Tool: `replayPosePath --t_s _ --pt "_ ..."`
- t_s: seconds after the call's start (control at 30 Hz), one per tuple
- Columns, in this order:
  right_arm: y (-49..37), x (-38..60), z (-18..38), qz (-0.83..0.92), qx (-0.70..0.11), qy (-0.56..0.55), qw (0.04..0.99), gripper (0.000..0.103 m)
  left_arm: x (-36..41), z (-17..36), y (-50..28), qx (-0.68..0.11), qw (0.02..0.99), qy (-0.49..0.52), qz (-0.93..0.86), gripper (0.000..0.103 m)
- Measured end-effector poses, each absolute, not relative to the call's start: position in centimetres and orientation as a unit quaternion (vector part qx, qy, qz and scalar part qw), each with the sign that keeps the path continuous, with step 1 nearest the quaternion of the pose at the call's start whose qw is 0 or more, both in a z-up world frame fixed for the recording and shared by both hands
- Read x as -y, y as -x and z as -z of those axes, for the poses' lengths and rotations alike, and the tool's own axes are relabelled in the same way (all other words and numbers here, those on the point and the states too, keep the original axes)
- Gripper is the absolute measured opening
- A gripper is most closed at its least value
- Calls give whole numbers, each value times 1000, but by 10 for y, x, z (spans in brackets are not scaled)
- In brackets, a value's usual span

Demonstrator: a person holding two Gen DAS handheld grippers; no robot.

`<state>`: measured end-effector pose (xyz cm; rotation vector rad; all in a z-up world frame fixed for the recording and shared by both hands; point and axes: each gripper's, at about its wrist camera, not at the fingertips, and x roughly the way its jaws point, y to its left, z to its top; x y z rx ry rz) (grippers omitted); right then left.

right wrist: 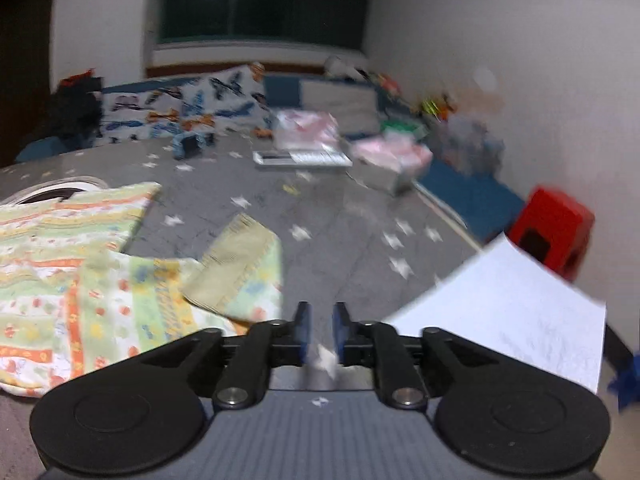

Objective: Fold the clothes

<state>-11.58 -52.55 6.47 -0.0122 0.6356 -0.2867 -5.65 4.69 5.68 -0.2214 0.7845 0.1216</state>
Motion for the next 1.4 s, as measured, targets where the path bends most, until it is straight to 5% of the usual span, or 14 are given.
replayPosePath --t_s 0.03,0.37,0.63,0.73,1.03,1.4 --pt "111 521 -66 125 -310 7 942 44 -47 -57 57 -381 916 109 -60 6" --pt "53 488 -34 67 -337 86 935 69 -51 -60 61 -386 913 111 -68 17" --pt "60 536 -47 170 -318 91 928 68 -49 -62 60 -390 912 102 -71 19" --pt "68 555 -56 207 -308 86 925 68 -48 -62 60 -392 912 92 -75 33" --pt "73 503 -50 66 -314 69 944 68 -42 -73 72 -383 918 71 -71 40" --pt "64 495 -34 167 -302 213 914 68 -51 -92 82 -362 926 68 -80 43"
